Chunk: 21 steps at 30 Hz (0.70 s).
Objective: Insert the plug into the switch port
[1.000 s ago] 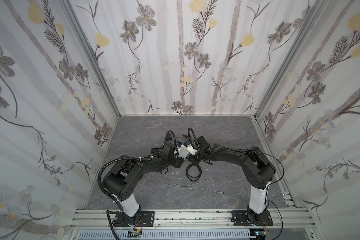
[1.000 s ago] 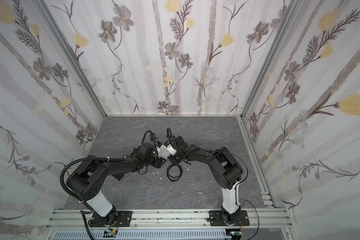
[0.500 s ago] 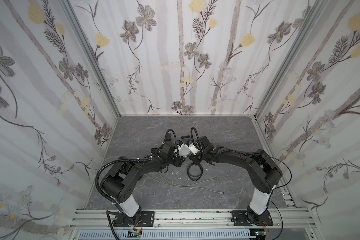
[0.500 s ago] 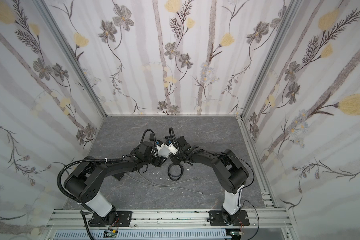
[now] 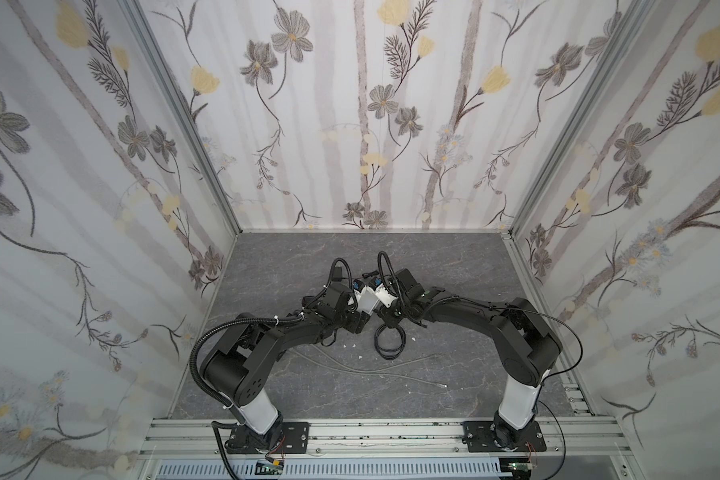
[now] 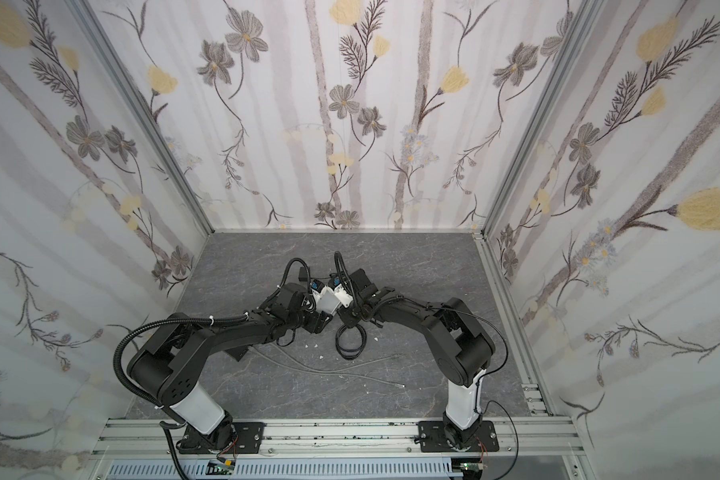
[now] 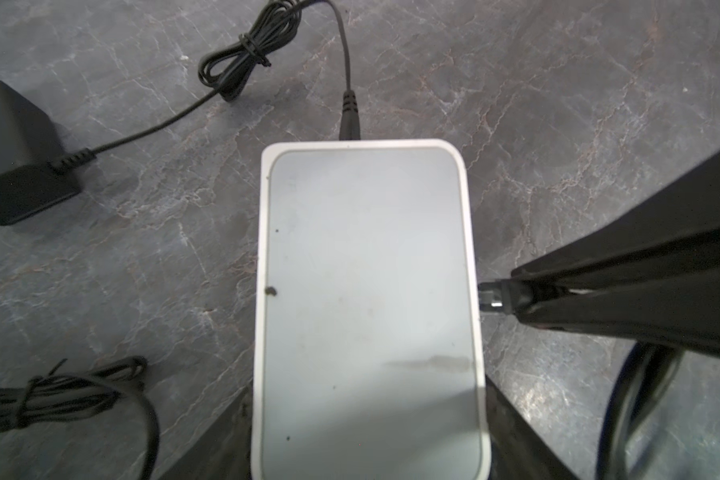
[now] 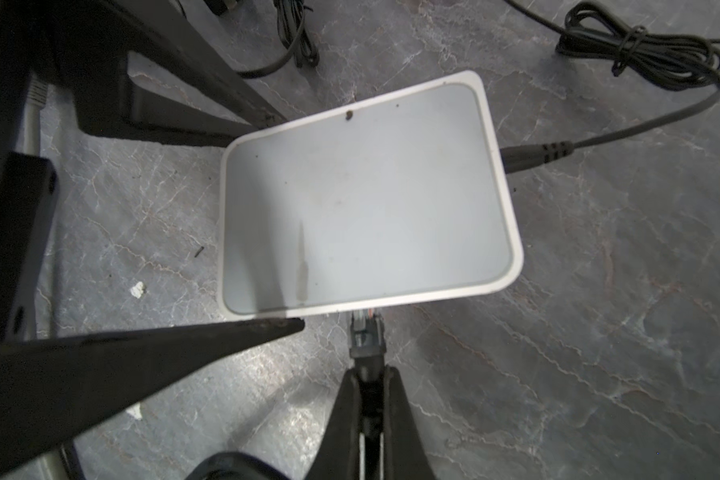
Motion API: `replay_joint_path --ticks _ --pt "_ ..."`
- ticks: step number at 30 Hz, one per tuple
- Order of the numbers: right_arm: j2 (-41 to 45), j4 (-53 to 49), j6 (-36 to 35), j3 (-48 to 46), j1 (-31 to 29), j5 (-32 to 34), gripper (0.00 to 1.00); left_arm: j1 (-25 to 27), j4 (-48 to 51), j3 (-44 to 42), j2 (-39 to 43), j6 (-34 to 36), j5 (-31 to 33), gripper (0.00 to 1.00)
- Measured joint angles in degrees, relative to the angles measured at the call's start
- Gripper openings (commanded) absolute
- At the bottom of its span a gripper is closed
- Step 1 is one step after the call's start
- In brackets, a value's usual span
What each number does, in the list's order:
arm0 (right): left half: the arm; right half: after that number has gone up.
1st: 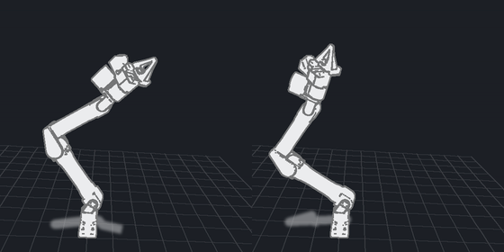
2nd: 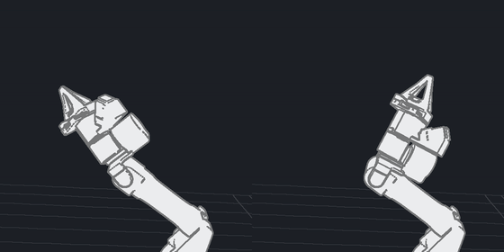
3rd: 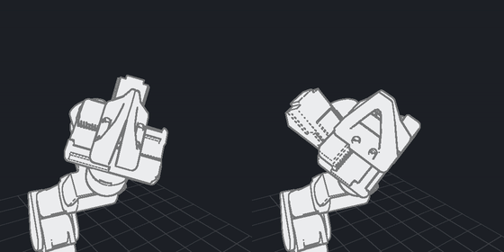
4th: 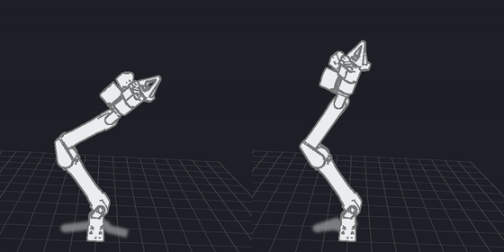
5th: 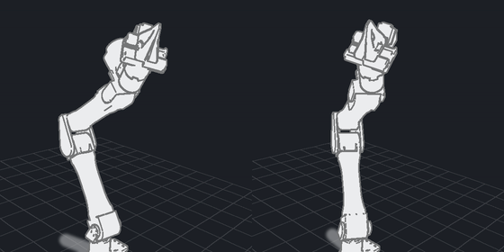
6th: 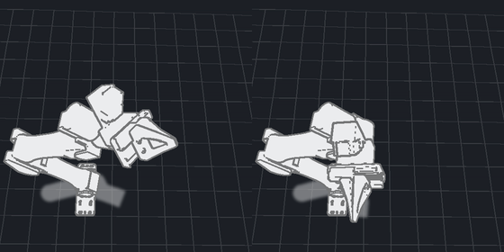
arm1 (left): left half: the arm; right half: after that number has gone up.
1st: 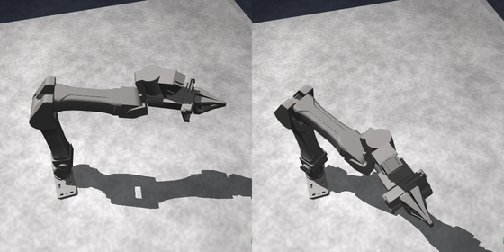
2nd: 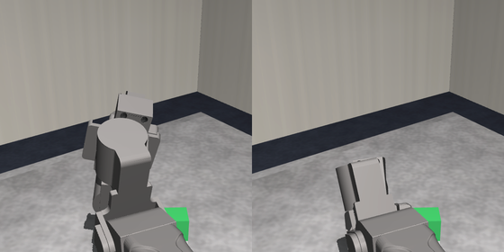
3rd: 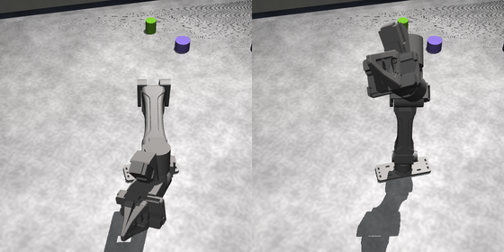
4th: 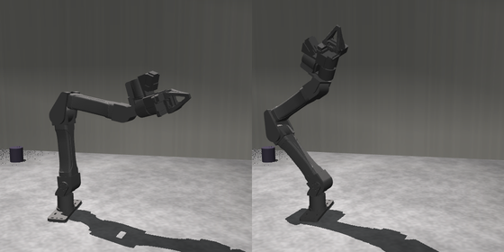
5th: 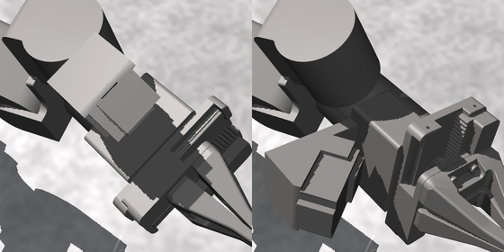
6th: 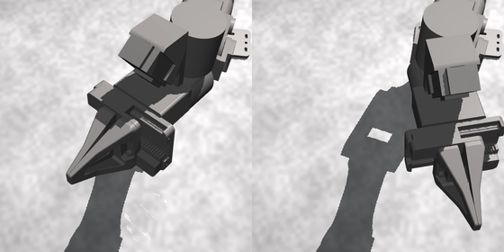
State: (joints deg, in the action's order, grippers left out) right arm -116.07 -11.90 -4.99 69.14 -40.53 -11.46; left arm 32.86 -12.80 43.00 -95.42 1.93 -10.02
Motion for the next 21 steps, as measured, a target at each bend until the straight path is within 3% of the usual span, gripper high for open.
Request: replay_joint_path --ticks 6,11,16,21 --pt "-3.2 -0.9 0.5 2.3 -0.4 -1.2 0.03 0.0 1.5 -0.5 -0.2 -3.2 1.6 0.64" --pt "-1.9 -0.7 0.9 0.8 -0.5 -0.3 0.21 0.0 1.8 -0.5 -0.2 -2.8 0.9 0.63" --pt "2.3 8.0 1.4 -1.9 0.4 2.1 0.38 1.0 4.7 0.7 -0.9 -0.2 -4.2 0.62" --pt "7.2 10.1 1.6 -8.2 2.2 5.1 0.41 0.6 7.8 3.6 -2.6 0.9 -0.8 0.63"
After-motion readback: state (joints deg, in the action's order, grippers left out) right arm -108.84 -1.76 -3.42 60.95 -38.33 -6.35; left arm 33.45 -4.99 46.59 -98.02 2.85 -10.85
